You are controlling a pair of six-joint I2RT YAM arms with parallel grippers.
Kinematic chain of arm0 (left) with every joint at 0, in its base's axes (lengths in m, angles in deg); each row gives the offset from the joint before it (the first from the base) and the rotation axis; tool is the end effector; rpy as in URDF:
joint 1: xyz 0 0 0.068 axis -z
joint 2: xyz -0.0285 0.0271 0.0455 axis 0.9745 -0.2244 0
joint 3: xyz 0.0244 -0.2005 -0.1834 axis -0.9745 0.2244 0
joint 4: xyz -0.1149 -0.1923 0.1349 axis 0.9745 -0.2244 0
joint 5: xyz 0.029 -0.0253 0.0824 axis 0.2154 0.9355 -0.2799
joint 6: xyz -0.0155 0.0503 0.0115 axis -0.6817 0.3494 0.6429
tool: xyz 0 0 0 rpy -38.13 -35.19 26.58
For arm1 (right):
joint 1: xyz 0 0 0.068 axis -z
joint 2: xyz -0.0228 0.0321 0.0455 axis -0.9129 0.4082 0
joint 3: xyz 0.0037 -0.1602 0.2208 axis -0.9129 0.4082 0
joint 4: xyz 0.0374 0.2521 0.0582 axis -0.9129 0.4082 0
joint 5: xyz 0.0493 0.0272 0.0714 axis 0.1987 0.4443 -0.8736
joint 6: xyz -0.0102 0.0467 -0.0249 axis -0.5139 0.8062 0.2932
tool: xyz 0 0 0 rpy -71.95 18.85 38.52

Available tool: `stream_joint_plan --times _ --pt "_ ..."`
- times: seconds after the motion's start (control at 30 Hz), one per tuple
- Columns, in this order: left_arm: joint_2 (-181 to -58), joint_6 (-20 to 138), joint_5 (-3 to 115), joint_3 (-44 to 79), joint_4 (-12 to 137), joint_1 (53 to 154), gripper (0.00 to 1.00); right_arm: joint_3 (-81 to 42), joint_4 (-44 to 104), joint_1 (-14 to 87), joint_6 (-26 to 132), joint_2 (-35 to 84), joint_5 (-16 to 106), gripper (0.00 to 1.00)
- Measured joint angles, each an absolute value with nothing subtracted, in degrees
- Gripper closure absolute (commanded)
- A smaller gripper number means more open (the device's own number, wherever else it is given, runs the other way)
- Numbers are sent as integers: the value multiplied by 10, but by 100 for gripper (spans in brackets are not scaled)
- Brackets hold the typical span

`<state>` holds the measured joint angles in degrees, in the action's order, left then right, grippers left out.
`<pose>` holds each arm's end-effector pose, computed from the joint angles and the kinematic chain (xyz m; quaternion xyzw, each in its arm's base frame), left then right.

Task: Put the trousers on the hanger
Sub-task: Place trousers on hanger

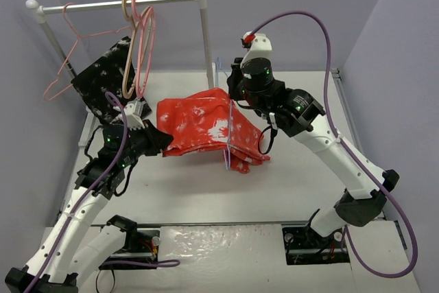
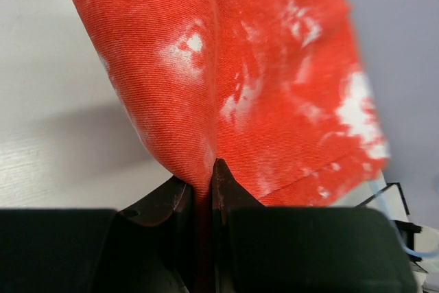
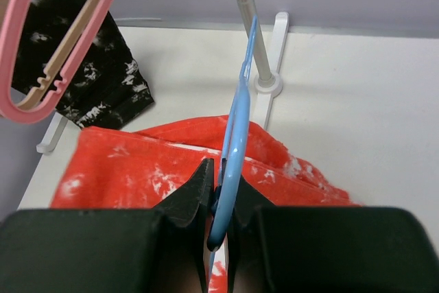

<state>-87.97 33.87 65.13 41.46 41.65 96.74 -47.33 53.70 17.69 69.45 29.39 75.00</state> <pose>0.1606 -0.0687 0.3496 -0.0220 0.7845 -0.3898 0.4818 0.2259 0.2327 0.4955 -0.0348 0.7432 0.2649 0.6134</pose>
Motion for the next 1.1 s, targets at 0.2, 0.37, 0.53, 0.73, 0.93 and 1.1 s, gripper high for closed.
stream_joint_plan --times 0.2,0.37,0.53,0.73,0.93,1.1 --pt "-898 332 653 466 437 947 100 -547 585 178 676 309 743 100" --pt "-900 332 661 436 444 946 100 -538 601 181 676 308 747 100" --pt "-925 332 669 336 431 945 100 -473 576 191 691 287 754 100" --pt "-963 333 693 188 417 946 100 -339 486 199 740 238 738 100" --pt "-1003 328 713 131 406 947 100 -246 401 201 778 200 717 100" --pt "-1023 316 719 127 413 947 100 -209 360 204 786 190 712 100"
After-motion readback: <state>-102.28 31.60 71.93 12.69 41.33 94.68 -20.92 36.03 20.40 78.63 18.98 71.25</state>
